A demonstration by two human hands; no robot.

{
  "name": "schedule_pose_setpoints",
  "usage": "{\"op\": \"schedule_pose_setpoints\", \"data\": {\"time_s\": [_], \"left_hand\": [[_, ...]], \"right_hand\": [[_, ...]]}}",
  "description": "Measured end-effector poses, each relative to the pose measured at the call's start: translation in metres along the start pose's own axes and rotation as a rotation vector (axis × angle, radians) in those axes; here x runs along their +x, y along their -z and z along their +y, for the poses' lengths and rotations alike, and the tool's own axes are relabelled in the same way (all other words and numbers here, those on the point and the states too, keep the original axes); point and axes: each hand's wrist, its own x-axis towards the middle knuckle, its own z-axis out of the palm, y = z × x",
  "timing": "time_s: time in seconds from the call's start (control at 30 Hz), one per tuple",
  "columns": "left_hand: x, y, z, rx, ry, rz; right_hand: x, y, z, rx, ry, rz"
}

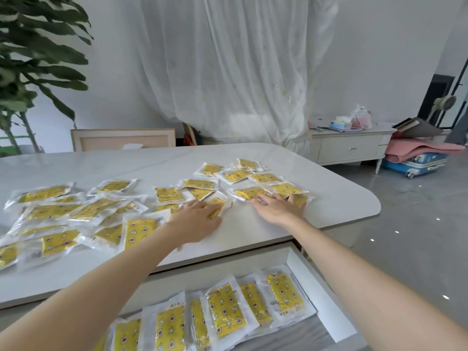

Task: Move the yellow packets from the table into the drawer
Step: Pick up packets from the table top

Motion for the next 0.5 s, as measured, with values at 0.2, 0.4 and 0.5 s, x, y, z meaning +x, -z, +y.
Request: {"op": "schedule_pose_setpoints", "data": {"time_s": [0.2,0.4,0.5], "left_hand": [[-0.035,0.004,-0.042,0.215,-0.001,0.012],[-0.077,0.011,-0.069,0.241,0.083,0.051],[-0.097,0.018,-0.086,0.122,0.122,0.038]], "right_hand": [[-0.04,-0.018,-0.06,-0.006,0.182,-0.02],[-0.073,-0.027,-0.102,0.008,0.291,-0.086],[-0.088,-0.027,-0.113,-0.014,0.34,-0.105]]}}
